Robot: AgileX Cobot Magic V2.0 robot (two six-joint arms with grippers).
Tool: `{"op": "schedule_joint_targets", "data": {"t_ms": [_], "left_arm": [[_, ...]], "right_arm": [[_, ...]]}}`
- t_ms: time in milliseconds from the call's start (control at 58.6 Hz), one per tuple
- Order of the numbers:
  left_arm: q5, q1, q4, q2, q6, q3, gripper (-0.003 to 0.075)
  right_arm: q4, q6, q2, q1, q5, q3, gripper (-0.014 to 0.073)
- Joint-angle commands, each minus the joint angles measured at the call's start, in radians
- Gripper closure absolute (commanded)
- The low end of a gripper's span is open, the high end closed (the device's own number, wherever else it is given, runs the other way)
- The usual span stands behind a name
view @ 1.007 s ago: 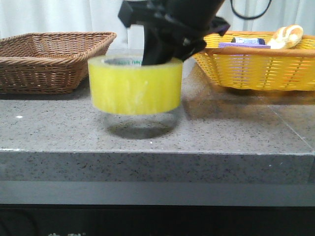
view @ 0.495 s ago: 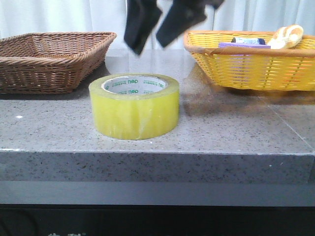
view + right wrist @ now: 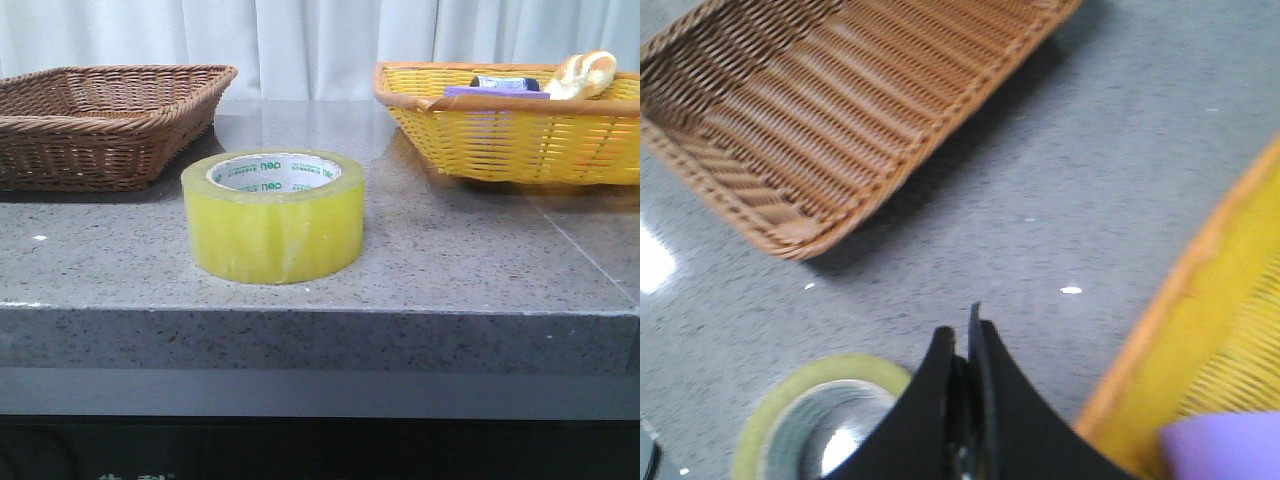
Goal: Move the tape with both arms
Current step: 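Open the right gripper and withdraw it back over the yellow basket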
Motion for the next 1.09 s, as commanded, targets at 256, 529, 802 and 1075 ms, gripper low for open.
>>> {"op": "schedule_joint_targets", "data": {"t_ms": [256, 529, 802, 1075], "left_arm": [[-0.081, 0.004, -0.002, 0.009, -0.002, -0.037, 0.0103], [-0.081, 0.004, -0.002, 0.009, -0.002, -0.034, 0.0103], [-0.082, 0.004, -0.002, 0.009, -0.002, -0.024, 0.0103], [0.164, -0.036, -0.002, 0.100, 0.074, -0.137, 0.0103]], "right_arm": [[0.000, 0.010, -0.317, -0.405, -0.125, 0.142, 0.0662], [0.015, 0.010, -0.694, -0.469, -0.423, 0.620, 0.0663], [0.038, 0.010, -1.129, -0.455, -0.516, 1.080, 0.0663], [0.039, 0.010, -1.345, -0.455, -0.585, 1.226, 0.0663]]}}
